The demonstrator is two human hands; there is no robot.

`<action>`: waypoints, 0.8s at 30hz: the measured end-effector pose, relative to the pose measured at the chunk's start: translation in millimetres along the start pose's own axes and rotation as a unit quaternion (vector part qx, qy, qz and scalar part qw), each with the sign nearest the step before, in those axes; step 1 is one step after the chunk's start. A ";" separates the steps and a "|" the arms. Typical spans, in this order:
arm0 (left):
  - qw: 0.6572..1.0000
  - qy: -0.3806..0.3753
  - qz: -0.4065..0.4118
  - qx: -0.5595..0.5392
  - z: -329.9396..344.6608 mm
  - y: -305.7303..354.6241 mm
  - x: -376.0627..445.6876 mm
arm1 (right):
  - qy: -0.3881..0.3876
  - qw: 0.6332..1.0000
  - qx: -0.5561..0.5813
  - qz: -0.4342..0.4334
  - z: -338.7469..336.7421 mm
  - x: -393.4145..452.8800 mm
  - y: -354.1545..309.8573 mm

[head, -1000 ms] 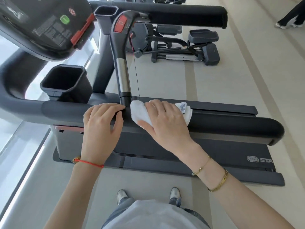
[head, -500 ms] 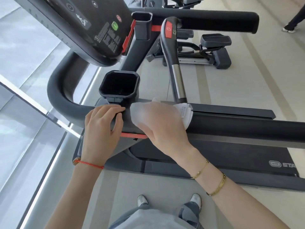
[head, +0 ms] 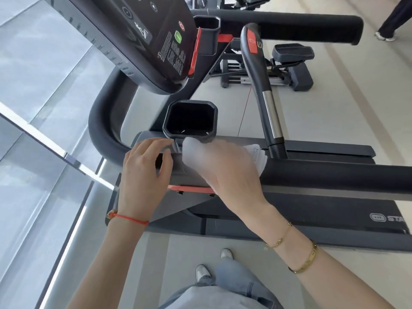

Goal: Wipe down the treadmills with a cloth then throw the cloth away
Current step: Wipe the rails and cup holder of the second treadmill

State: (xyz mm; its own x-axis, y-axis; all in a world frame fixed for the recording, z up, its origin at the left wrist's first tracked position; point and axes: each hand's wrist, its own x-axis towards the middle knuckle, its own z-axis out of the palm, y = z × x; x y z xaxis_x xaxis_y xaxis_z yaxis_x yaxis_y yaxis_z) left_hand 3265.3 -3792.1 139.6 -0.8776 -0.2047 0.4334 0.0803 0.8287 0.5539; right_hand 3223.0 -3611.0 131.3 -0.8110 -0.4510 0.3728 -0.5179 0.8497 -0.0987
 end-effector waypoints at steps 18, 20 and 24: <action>0.993 -0.054 -0.100 0.022 25.6 -17.4 87.7 | -0.237 0.943 0.223 0.071 43.7 137.4 51.2; 0.992 -0.067 -0.105 0.021 31.4 -20.4 90.9 | -0.261 0.945 0.198 0.015 43.0 158.8 59.3; 0.991 -0.077 -0.104 0.019 34.7 -24.4 92.4 | -0.307 0.932 0.169 -0.095 44.1 189.2 58.4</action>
State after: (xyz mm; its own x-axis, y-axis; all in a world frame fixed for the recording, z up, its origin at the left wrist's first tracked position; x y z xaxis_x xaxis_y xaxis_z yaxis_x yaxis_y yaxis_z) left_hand 3165.9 -3813.1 141.5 -0.9353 -0.2938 0.1974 -0.1255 0.7968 0.5910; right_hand 3027.3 -3658.7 155.4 -0.6449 -0.7443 -0.1736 -0.6405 0.6503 -0.4085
